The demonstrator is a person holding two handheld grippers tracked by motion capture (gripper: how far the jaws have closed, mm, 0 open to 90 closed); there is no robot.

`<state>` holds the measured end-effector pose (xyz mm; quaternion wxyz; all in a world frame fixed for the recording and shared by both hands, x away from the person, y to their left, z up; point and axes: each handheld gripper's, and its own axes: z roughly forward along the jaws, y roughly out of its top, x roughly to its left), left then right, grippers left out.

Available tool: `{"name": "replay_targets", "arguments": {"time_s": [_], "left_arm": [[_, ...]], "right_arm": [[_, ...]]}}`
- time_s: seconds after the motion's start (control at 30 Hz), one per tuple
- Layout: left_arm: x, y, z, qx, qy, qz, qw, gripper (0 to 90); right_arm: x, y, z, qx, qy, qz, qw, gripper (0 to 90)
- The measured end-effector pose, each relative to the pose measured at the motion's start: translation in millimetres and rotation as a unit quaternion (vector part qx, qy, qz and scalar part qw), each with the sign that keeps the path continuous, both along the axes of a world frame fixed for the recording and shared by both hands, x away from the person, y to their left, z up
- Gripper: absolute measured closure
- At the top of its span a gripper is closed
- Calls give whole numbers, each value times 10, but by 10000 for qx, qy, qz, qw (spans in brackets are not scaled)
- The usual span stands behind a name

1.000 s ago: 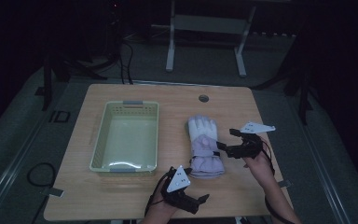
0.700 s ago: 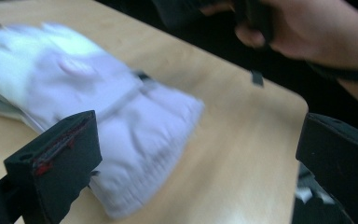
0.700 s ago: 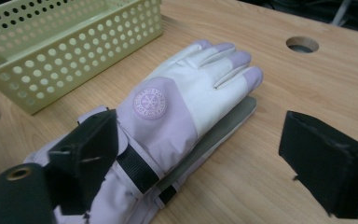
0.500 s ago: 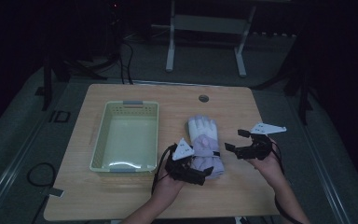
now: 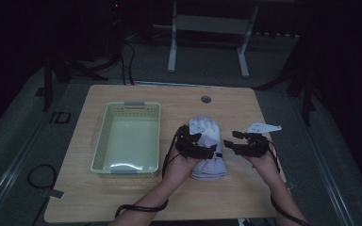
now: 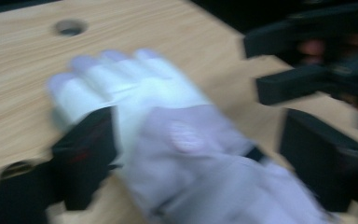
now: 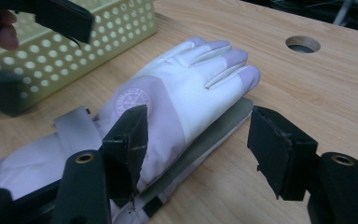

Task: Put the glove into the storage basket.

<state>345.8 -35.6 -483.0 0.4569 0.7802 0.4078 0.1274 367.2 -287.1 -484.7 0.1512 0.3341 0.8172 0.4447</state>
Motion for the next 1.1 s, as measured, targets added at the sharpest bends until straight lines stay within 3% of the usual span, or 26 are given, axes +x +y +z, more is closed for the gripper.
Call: {"name": "replay_targets", "arguments": {"time_s": [0.1,0.2,0.33,0.47,0.6,0.63,0.7,0.8,0.83,0.87,1.0,1.1], "left_arm": [[92,6,-51,60,86,142,9998,200],[184,-1,-127,210,329,306,9988,208],[250,-5,-278,310,730,420,9960,208],[270,-39,-448,462,1023,369,9930,208],[264,-15,-539,361,1171,374,9918,207],[254,3,-612,293,1308,354,9903,207],[254,14,-661,238,1402,330,9893,204],[269,35,-703,125,1503,266,9882,206],[286,56,-737,-6,1606,227,9868,206],[295,64,-756,-90,1659,209,9859,208],[311,80,-781,-210,1710,76,9850,234],[325,89,-794,-377,1784,-55,9832,354]], "right_arm": [[46,71,-72,-59,-17,-80,9999,391],[92,113,-135,31,87,-135,9999,402],[105,194,-232,-35,191,-119,9997,400],[85,233,-333,-194,317,-53,9993,399],[57,250,-421,-391,382,-57,9985,400],[48,256,-450,-462,376,-54,9982,417],[56,269,-551,-498,545,1,9973,437],[78,269,-598,-432,717,10,9965,440],[91,265,-611,-422,785,-11,9960,431],[121,256,-624,-341,983,-30,9946,432],[197,224,-661,-155,1335,119,9909,478],[221,206,-684,14,1486,262,9885,596]]}}
